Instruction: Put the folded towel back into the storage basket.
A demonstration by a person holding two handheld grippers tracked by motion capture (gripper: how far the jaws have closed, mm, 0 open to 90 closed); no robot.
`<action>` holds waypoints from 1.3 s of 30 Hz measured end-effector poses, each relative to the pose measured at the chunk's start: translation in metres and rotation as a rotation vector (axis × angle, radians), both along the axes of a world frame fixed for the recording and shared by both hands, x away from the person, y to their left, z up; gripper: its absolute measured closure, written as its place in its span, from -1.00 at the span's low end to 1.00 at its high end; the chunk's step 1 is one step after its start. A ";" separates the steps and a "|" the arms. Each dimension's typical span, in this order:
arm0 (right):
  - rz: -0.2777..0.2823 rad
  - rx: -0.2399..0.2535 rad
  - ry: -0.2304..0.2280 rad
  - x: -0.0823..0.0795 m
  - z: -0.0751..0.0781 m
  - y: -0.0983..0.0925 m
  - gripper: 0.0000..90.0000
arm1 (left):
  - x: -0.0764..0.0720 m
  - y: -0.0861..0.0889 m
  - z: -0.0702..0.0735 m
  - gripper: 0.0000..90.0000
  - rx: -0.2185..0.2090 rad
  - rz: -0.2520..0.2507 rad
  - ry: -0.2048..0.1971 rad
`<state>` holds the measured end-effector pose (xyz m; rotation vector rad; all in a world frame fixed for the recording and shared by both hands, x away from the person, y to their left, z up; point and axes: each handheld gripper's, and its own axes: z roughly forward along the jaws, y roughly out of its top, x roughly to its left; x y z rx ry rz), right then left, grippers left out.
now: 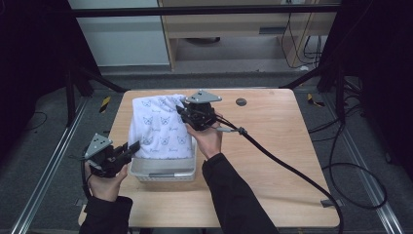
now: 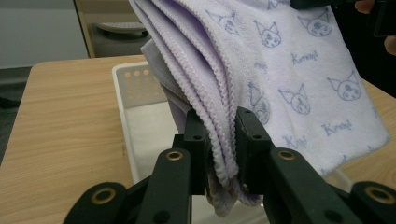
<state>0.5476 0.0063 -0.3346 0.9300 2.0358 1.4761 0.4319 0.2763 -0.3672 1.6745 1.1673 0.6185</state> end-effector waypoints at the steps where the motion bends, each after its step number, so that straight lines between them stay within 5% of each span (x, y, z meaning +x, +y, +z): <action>1: -0.001 -0.002 0.001 0.001 -0.002 0.001 0.70 | 0.000 0.000 0.000 0.68 0.000 0.000 0.000; 14: -0.007 -0.023 0.048 0.014 -0.024 0.012 0.70 | 0.012 0.004 -0.019 0.68 0.052 0.032 0.039; 39: -0.025 -0.076 0.101 0.024 -0.057 0.017 0.69 | 0.024 0.001 -0.042 0.68 0.087 0.025 0.111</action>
